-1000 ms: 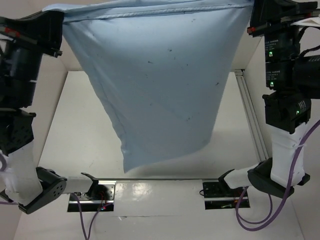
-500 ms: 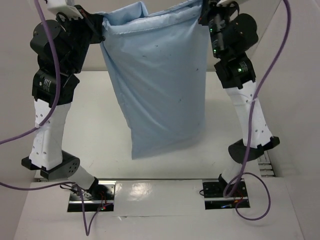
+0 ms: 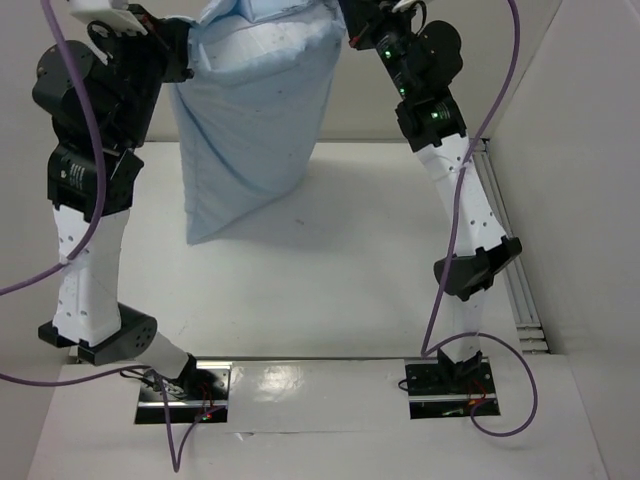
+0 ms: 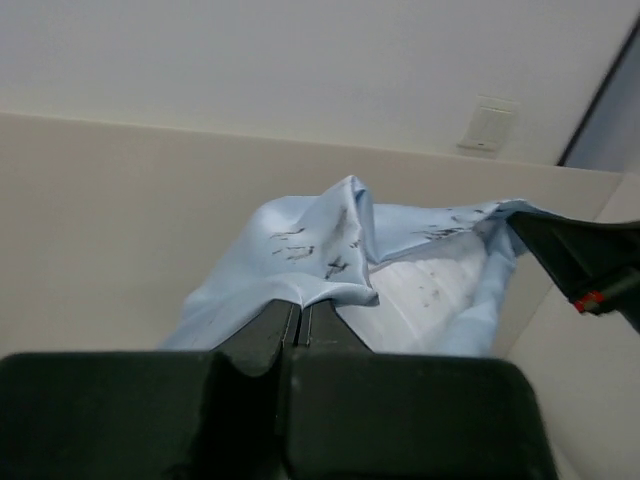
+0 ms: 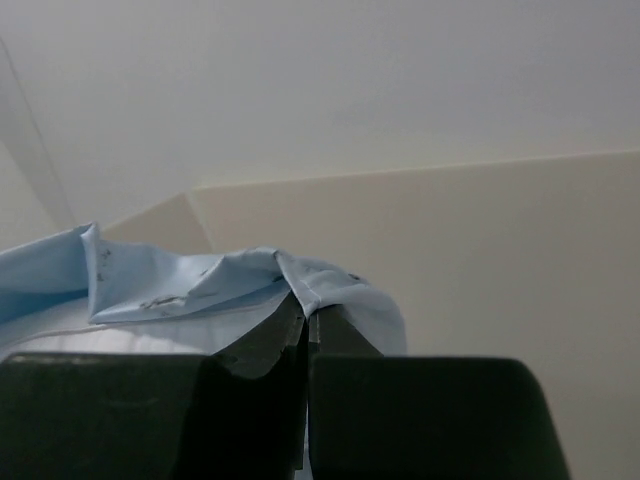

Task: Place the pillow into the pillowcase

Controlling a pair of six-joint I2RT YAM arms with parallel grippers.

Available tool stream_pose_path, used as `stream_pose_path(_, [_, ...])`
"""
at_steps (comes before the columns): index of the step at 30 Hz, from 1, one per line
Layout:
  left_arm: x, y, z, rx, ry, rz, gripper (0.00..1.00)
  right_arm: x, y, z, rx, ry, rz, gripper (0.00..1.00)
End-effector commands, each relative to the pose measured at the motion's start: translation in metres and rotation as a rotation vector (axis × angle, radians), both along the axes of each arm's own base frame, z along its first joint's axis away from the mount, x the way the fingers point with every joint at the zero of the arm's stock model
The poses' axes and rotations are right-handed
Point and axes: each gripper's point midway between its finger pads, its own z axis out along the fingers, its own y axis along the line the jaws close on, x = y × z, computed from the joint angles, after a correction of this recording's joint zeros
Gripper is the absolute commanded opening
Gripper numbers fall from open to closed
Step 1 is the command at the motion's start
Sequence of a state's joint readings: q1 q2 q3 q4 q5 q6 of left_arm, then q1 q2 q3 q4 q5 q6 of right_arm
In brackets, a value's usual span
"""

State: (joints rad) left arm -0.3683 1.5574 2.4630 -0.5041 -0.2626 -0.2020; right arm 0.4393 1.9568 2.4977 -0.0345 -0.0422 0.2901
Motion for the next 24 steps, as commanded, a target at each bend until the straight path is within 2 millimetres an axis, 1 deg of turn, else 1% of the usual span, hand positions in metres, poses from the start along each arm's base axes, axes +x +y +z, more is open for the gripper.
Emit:
stream_pose_path(1, [-0.101,0.0,0.09,-0.075,-0.339,-0.197,0.0,-0.048,-0.026,0.064,0.149,-0.175,0.187,0.0])
stream_pose_path(2, [-0.104,-0.009,0.085,-0.073,-0.325,-0.251,0.0,-0.038,-0.031,0.051,0.142,-0.133,0.196,0.0])
stream_pose_path(3, [-0.091,-0.025,0.066,-0.066,-0.265,-0.312,0.0,-0.022,-0.029,0.013,0.109,-0.032,0.216,0.0])
stream_pose_path(4, [-0.098,-0.047,0.056,-0.077,-0.228,-0.449,0.0,-0.009,-0.049,-0.003,0.121,0.011,0.194,0.0])
stream_pose_path(5, [-0.095,-0.062,0.043,-0.077,-0.187,-0.525,0.0,-0.001,-0.058,-0.024,0.116,0.06,0.182,0.0])
stream_pose_path(6, [-0.081,-0.082,0.015,-0.076,-0.099,-0.606,0.0,0.023,-0.066,-0.087,0.096,0.194,0.156,0.0])
stream_pose_path(7, [-0.086,-0.103,-0.003,-0.055,-0.051,-0.74,0.0,0.02,-0.097,-0.095,0.109,0.221,0.107,0.0])
stream_pose_path(8, [-0.081,-0.118,-0.021,-0.088,0.021,-0.821,0.07,0.024,-0.113,-0.117,0.113,0.273,0.082,0.0])
stream_pose_path(9, [-0.066,-0.137,-0.053,-0.092,0.104,-0.886,0.2,0.033,-0.129,-0.167,0.108,0.377,0.052,0.0])
stream_pose_path(10, [-0.071,-0.152,-0.071,-0.082,0.159,-0.98,0.52,0.034,-0.165,-0.186,0.118,0.435,-0.012,0.0])
stream_pose_path(11, [-0.07,-0.162,-0.086,-0.098,0.215,-1.031,0.67,0.037,-0.181,-0.209,0.122,0.489,-0.036,0.0])
stream_pose_path(12, [-0.063,-0.174,-0.11,-0.092,0.283,-1.069,0.77,0.039,-0.211,-0.243,0.135,0.572,-0.077,0.0])
stream_pose_path(13, [-0.067,-0.179,-0.116,-0.075,0.303,-1.121,0.9,0.037,-0.224,-0.269,0.152,0.668,-0.106,0.0])
stream_pose_path(14, [-0.066,-0.182,-0.126,-0.073,0.342,-1.139,0.97,0.034,-0.236,-0.283,0.148,0.719,-0.136,0.0])
stream_pose_path(15, [-0.06,-0.187,-0.137,-0.074,0.382,-1.153,1.0,0.032,-0.245,-0.306,0.151,0.792,-0.139,0.11])
stream_pose_path(16, [-0.064,-0.188,-0.137,-0.068,0.384,-1.173,1.0,0.03,-0.252,-0.324,0.165,0.852,-0.148,0.26])
stream_pose_path(17, [-0.065,-0.191,-0.145,-0.053,0.407,-1.205,1.0,0.022,-0.266,-0.34,0.174,0.92,-0.178,0.4])
stream_pose_path(18, [-0.065,-0.191,-0.148,-0.045,0.413,-1.203,1.0,0.017,-0.269,-0.351,0.171,0.958,-0.178,0.55])
stream_pose_path(19, [-0.063,-0.191,-0.155,-0.041,0.424,-1.2,1.0,0.014,-0.271,-0.357,0.168,0.984,-0.189,0.68])
stream_pose_path(20, [-0.055,-0.188,-0.16,-0.054,0.443,-1.163,1.0,0.006,-0.276,-0.371,0.172,1.049,-0.217,0.81])
stream_pose_path(21, [-0.051,-0.187,-0.171,-0.056,0.481,-1.14,0.98,0.002,-0.28,-0.376,0.147,1.073,-0.241,0.85])
stream_pose_path(22, [-0.043,-0.183,-0.184,-0.061,0.519,-1.108,0.97,0.0,-0.283,-0.383,0.133,1.104,-0.258,0.87])
stream_pose_path(23, [-0.032,-0.179,-0.198,-0.07,0.559,-1.064,0.96,-0.007,-0.28,-0.388,0.114,1.152,-0.273,0.91])
stream_pose_path(24, [-0.029,-0.177,-0.217,-0.068,0.62,-1.033,0.96,-0.011,-0.28,-0.389,0.085,1.166,-0.271,0.91])
